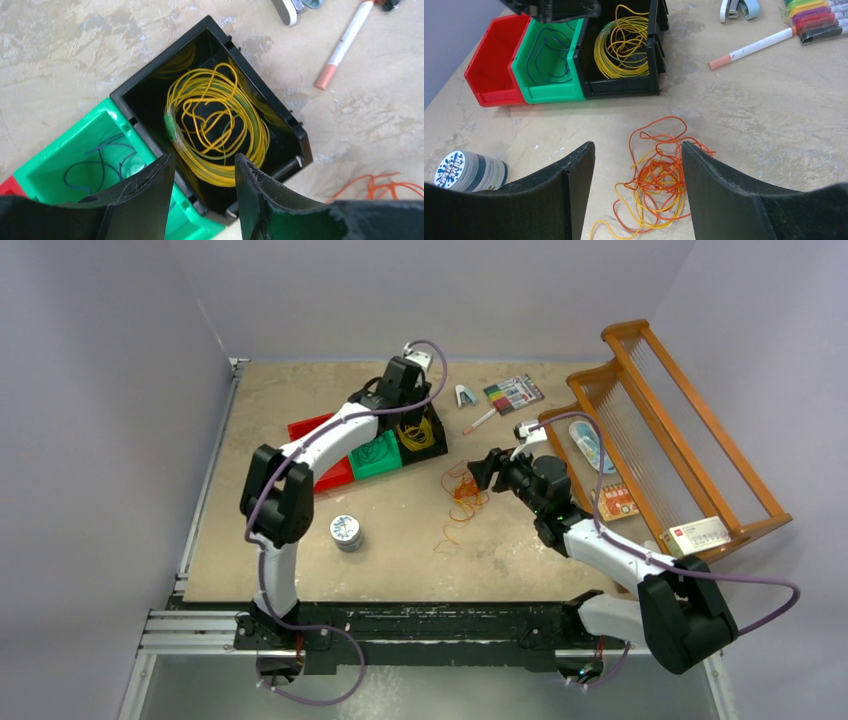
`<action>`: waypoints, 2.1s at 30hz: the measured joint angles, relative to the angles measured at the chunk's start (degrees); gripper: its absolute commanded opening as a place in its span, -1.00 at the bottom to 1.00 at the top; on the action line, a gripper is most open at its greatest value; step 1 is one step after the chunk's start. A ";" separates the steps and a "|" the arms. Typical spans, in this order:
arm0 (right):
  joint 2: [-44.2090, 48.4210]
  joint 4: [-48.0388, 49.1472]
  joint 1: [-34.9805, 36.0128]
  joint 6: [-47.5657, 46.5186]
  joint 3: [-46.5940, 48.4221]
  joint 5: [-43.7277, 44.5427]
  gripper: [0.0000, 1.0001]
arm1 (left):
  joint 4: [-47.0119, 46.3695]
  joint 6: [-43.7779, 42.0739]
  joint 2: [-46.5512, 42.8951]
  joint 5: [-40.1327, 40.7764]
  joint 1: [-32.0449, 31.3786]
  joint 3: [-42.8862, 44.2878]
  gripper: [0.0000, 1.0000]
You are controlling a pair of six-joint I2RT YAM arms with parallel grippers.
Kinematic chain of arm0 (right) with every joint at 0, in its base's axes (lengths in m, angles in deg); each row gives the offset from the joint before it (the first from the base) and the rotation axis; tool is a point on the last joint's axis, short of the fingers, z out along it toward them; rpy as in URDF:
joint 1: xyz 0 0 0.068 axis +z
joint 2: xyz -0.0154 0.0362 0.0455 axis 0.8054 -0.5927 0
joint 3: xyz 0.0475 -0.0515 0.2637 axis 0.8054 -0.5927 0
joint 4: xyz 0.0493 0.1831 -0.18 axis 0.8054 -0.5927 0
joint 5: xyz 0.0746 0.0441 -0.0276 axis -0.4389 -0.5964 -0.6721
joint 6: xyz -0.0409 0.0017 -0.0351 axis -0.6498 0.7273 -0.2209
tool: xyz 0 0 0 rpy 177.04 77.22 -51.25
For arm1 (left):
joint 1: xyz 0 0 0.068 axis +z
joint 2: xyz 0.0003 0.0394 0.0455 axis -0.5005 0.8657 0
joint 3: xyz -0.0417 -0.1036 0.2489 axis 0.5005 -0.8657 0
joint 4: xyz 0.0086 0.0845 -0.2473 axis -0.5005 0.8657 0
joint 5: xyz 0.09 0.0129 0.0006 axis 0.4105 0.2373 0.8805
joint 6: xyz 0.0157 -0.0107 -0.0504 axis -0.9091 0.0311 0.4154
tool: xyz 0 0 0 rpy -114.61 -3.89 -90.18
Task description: Untangle the cables
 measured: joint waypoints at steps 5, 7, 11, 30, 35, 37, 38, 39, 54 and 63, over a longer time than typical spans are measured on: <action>0.09 -0.90 0.00 0.02 0.00 0.02 0.33 | -2.54 2.82 -7.45 -0.44 -1.01 -7.74 -0.06; 0.24 -1.60 0.00 0.02 0.00 0.09 0.33 | -3.89 4.00 -10.60 -0.46 -2.03 -11.02 -0.06; 1.27 -3.98 0.00 0.46 0.00 0.76 0.33 | -6.60 7.04 -16.28 -0.57 -5.60 -17.70 -0.06; 4.74 -11.78 0.00 9.01 -0.66 5.99 0.33 | -16.15 18.71 -25.33 -6.32 -17.31 -42.45 -0.12; 4.74 -12.22 0.00 10.12 -0.98 5.88 0.33 | -18.60 19.67 -24.37 -8.35 -19.12 -43.82 -0.12; 4.72 -12.35 0.00 10.45 -1.40 5.88 0.33 | -19.71 19.76 -23.63 -9.07 -19.98 -44.24 -0.12; 4.72 -12.46 0.00 10.60 -1.46 5.88 0.33 | -20.02 19.80 -23.28 -9.27 -20.22 -44.39 -0.12; 4.70 -12.50 0.00 10.67 -1.51 5.88 0.33 | -20.31 19.82 -22.77 -9.44 -20.59 -44.50 -0.12; 3.78 -12.66 0.00 11.15 -1.51 5.07 0.33 | -21.64 19.76 -15.54 -8.07 -23.45 -44.61 -0.15; 2.58 -12.26 0.00 11.15 -1.51 4.44 0.33 | -22.67 19.06 -13.29 -5.95 -24.13 -42.80 -0.20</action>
